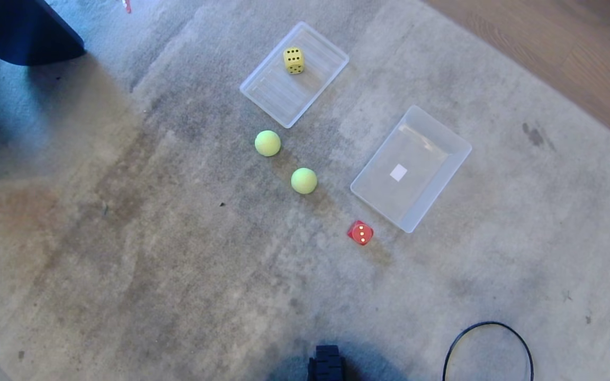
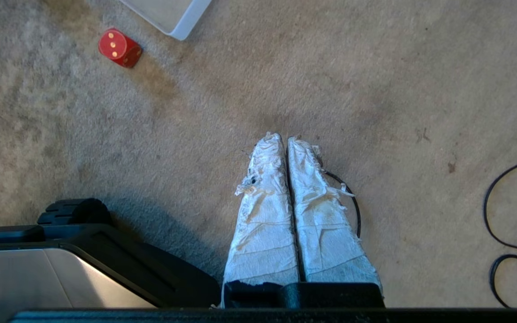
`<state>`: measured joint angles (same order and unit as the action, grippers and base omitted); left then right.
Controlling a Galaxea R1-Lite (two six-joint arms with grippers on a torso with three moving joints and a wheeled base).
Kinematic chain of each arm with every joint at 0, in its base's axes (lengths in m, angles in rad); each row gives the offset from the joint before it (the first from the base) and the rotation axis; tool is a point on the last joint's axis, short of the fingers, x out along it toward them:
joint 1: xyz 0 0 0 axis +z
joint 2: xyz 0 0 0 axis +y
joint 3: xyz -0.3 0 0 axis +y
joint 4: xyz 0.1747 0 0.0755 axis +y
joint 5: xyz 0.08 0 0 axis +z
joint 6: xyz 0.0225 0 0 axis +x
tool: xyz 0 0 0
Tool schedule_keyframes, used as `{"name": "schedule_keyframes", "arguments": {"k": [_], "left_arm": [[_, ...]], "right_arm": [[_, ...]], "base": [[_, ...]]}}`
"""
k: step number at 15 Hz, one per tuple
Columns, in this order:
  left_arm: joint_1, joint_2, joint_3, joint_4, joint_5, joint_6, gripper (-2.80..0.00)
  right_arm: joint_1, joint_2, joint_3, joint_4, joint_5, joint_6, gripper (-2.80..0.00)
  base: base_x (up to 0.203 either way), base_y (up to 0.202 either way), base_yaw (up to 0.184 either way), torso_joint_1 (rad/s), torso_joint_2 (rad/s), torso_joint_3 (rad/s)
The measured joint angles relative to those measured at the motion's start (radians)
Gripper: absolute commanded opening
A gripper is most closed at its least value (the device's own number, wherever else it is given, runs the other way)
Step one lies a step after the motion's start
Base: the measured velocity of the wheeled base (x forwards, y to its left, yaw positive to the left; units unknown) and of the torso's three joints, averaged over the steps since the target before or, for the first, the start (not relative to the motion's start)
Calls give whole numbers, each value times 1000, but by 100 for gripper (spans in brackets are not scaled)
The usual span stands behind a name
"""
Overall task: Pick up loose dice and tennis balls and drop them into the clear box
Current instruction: Find toys out of the box
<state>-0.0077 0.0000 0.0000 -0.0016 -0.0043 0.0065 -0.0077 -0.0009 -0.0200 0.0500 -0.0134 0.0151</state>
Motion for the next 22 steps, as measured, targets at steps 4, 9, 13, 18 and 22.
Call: {"name": "schedule_keyframes", "arguments": {"k": [4, 9, 13, 18, 22], "left_arm": [[0, 0, 0, 2, 8, -17, -280], [0, 0, 0, 3, 9, -26, -280], [0, 0, 0, 4, 8, -25, -280], [0, 0, 0, 6, 19, -41, -280], [0, 0, 0, 6, 20, -40, -280]], "right_arm": [[0, 1, 0, 1, 2, -14, -280], [4, 1, 0, 5, 4, -14, -280], [6, 1, 0, 4, 4, -13, -280], [6, 1, 0, 1, -2, 8, -280], [6, 1, 1, -1, -3, 11, -280]], "base": [[0, 0, 0, 2, 2, -50], [0, 0, 0, 0, 0, 0], [0, 0, 0, 0, 0, 0], [0, 0, 0, 0, 0, 0], [0, 0, 0, 0, 0, 0]]}}
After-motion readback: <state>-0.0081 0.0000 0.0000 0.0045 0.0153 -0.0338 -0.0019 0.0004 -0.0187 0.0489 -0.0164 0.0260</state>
